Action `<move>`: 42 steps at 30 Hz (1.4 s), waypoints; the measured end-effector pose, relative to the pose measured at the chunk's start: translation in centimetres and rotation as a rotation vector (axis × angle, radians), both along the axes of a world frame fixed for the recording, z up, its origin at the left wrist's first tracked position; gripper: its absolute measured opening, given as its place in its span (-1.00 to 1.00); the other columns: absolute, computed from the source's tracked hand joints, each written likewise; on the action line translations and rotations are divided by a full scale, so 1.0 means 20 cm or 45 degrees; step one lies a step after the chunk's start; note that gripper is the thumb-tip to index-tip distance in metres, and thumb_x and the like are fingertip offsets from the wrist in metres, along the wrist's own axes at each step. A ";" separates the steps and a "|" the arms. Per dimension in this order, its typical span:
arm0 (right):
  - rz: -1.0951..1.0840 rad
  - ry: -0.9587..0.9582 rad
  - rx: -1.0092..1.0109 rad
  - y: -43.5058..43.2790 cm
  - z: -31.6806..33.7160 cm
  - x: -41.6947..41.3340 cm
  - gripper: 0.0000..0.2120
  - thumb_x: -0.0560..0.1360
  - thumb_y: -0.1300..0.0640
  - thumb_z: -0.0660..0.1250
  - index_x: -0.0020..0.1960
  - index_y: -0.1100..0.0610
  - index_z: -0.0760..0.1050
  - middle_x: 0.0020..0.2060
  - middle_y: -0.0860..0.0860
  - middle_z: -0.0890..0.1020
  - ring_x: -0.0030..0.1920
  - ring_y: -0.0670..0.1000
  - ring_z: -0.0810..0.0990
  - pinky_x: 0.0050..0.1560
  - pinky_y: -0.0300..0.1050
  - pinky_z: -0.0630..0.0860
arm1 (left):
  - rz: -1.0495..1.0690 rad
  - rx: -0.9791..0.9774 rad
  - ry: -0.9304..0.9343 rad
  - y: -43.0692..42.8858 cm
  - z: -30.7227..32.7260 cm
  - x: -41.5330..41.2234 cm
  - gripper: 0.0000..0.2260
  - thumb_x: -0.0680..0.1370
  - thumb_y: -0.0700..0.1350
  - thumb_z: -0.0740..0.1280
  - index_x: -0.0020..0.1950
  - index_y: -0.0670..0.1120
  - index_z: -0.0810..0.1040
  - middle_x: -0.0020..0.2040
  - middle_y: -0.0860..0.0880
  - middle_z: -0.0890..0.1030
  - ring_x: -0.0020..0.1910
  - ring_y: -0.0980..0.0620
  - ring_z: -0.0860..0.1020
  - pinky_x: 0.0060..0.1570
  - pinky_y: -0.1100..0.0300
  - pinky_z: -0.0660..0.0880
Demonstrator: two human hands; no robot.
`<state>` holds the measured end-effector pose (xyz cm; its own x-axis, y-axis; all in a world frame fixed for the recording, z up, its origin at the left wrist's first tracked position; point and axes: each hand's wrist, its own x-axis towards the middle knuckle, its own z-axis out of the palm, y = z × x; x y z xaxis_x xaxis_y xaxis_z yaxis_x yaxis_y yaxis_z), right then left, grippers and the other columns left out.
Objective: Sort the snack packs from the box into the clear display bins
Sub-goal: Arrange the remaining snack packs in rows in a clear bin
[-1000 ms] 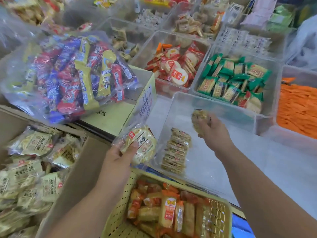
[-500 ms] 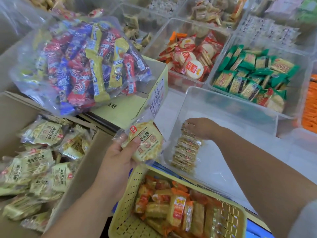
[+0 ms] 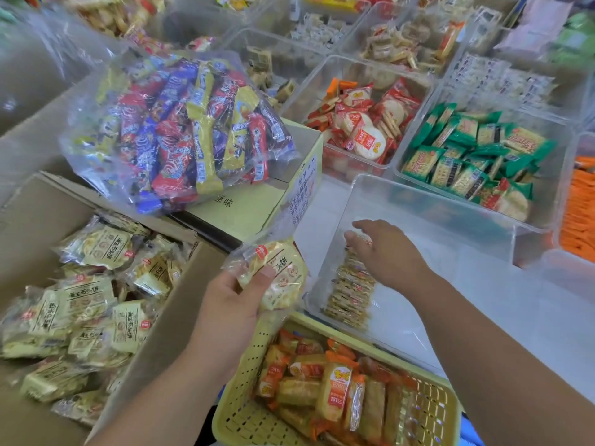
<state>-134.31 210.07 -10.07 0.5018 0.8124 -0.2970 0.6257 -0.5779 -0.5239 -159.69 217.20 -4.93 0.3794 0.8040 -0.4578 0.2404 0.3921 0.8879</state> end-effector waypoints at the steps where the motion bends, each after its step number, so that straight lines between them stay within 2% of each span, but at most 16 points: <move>1: -0.101 0.159 0.150 -0.04 0.06 -0.07 -0.52 0.63 -0.27 0.11 0.35 0.01 0.52 0.21 0.05 0.61 0.13 0.02 0.59 0.18 0.04 0.54 | -0.051 0.185 0.161 0.00 0.00 -0.01 -0.70 0.46 0.25 0.45 0.14 0.21 0.67 0.04 -0.04 0.74 0.02 -0.13 0.72 -0.02 -0.09 0.68; 3: -0.367 0.713 0.345 -0.12 0.19 -0.24 -0.51 0.54 -0.34 0.18 0.16 0.01 0.60 -0.01 0.01 0.68 -0.09 -0.03 0.68 -0.09 0.13 0.68 | -0.187 0.545 0.312 -0.01 -0.01 -0.01 -0.62 0.42 0.33 0.36 0.22 0.31 0.61 0.22 0.20 0.61 0.18 0.13 0.62 0.19 0.01 0.59; 6: -0.512 1.450 0.343 -0.23 0.29 -0.42 -0.39 0.43 -0.43 0.29 0.24 0.00 0.58 0.03 0.06 0.72 0.00 0.08 0.73 -0.19 0.09 0.68 | -0.507 0.979 0.297 -0.05 0.00 0.01 -0.61 0.49 0.22 0.35 0.33 0.32 0.55 0.37 0.41 0.37 0.36 0.35 0.39 0.28 0.44 0.35; 7: -0.509 1.586 0.340 -0.25 0.29 -0.45 -0.35 0.40 -0.45 0.32 0.26 0.00 0.58 0.08 0.08 0.71 0.06 0.13 0.71 -0.12 0.13 0.67 | -0.614 1.082 0.324 -0.06 -0.01 0.01 -0.57 0.49 0.18 0.39 0.37 0.25 0.56 0.41 0.36 0.37 0.40 0.30 0.38 0.32 0.46 0.30; 10: -0.506 1.769 0.440 -0.29 0.27 -0.50 -0.40 0.42 -0.36 0.33 0.28 0.02 0.61 0.18 0.17 0.67 0.19 0.26 0.64 0.16 0.36 0.57 | -0.856 1.311 0.394 -0.11 -0.04 0.04 -0.36 0.36 0.12 0.58 0.42 0.04 0.56 0.51 0.05 0.39 0.44 0.03 0.39 0.39 0.13 0.36; 12: -0.565 1.774 0.514 -0.31 0.25 -0.50 -0.55 0.51 -0.24 0.35 0.27 0.02 0.62 0.18 0.20 0.67 0.18 0.25 0.66 0.09 0.29 0.62 | -0.969 1.302 0.396 -0.14 -0.04 0.06 -0.22 0.32 0.25 0.52 0.50 0.07 0.46 0.55 0.07 0.29 0.48 0.13 0.27 0.41 0.14 0.28; 14: -0.655 1.729 0.543 -0.32 0.24 -0.47 -0.70 0.55 -0.09 0.36 0.19 0.02 0.66 0.12 0.17 0.70 0.10 0.18 0.70 -0.04 0.14 0.65 | -1.018 1.202 0.379 -0.15 -0.03 0.06 -0.19 0.32 0.36 0.44 0.55 0.23 0.33 0.59 0.21 0.14 0.54 0.26 0.14 0.44 0.22 0.17; 17: -0.728 1.615 0.501 -0.35 0.20 -0.39 -0.81 0.62 0.08 0.30 0.15 0.04 0.66 0.08 0.14 0.72 0.02 0.17 0.72 0.05 0.23 0.54 | -0.856 0.877 0.346 -0.13 -0.03 0.06 -0.28 0.35 0.39 0.42 0.47 0.53 0.22 0.55 0.37 0.05 0.53 0.40 0.08 0.39 0.33 0.20; 19: -0.780 1.497 0.477 -0.37 0.17 -0.30 -0.81 0.62 0.12 0.30 0.20 0.10 0.59 0.07 0.17 0.71 0.05 0.26 0.70 0.08 0.36 0.51 | -0.651 0.628 0.280 -0.10 -0.03 0.06 -0.35 0.34 0.39 0.43 0.41 0.54 0.31 0.54 0.34 0.14 0.50 0.42 0.15 0.33 0.38 0.26; 21: -0.844 1.323 0.510 -0.36 0.15 -0.16 -0.85 0.62 0.14 0.32 0.17 0.12 0.56 0.08 0.21 0.70 0.09 0.30 0.67 -0.01 0.38 0.62 | -0.498 0.417 0.215 -0.07 -0.06 0.07 -0.45 0.38 0.34 0.49 0.34 0.49 0.44 0.51 0.24 0.31 0.46 0.34 0.31 0.35 0.30 0.34; 24: -0.832 0.851 0.567 -0.29 0.14 0.05 -0.90 0.60 0.12 0.37 0.11 0.01 0.56 -0.03 0.05 0.72 0.00 0.15 0.70 -0.13 0.15 0.67 | -0.322 0.036 0.088 -0.04 -0.11 0.06 -0.49 0.31 0.26 0.54 0.26 0.41 0.58 0.40 0.16 0.55 0.37 0.15 0.52 0.43 -0.03 0.43; 26: -0.691 0.433 0.494 -0.21 0.10 0.19 -0.90 0.58 0.07 0.37 0.08 -0.09 0.55 -0.09 -0.08 0.69 -0.09 0.04 0.67 -0.23 -0.08 0.55 | -0.281 -0.079 0.044 -0.03 -0.14 0.05 -0.47 0.28 0.29 0.51 0.25 0.38 0.60 0.37 0.13 0.60 0.37 0.07 0.55 0.44 -0.12 0.42; 30: -0.266 -0.129 0.115 -0.01 -0.09 0.38 -0.77 0.62 0.09 0.29 0.26 -0.02 0.53 -0.03 0.06 0.65 -0.13 0.11 0.52 -0.17 -0.10 0.36 | -0.264 -0.134 0.008 -0.04 -0.17 0.02 -0.45 0.28 0.33 0.52 0.27 0.37 0.60 0.34 0.19 0.62 0.38 0.12 0.54 0.45 -0.12 0.40; 33: -0.062 -0.190 -0.107 0.11 -0.24 0.40 -0.70 0.64 0.17 0.20 0.33 0.03 0.52 0.12 0.14 0.65 0.03 0.21 0.58 -0.11 -0.06 0.43 | -0.276 -0.163 -0.009 -0.03 -0.17 0.01 -0.45 0.28 0.31 0.51 0.28 0.37 0.60 0.35 0.20 0.60 0.40 0.14 0.51 0.48 -0.10 0.37; 38: 0.216 -0.087 -0.402 0.21 -0.36 0.33 -0.63 0.71 0.07 0.10 0.47 0.14 0.39 0.36 0.17 0.53 0.31 0.23 0.49 0.26 0.00 0.42 | -0.272 -0.191 -0.040 -0.04 -0.15 0.03 -0.48 0.28 0.28 0.49 0.25 0.39 0.61 0.37 0.17 0.60 0.41 0.13 0.50 0.44 -0.01 0.40; 42: 0.271 -0.053 -0.452 0.22 -0.39 0.30 -0.60 0.72 0.02 0.05 0.49 0.09 0.37 0.39 0.14 0.51 0.35 0.21 0.47 0.29 0.01 0.41 | -0.265 -0.209 -0.065 -0.03 -0.14 0.03 -0.47 0.30 0.25 0.49 0.27 0.34 0.61 0.38 0.11 0.60 0.41 0.08 0.52 0.47 -0.08 0.39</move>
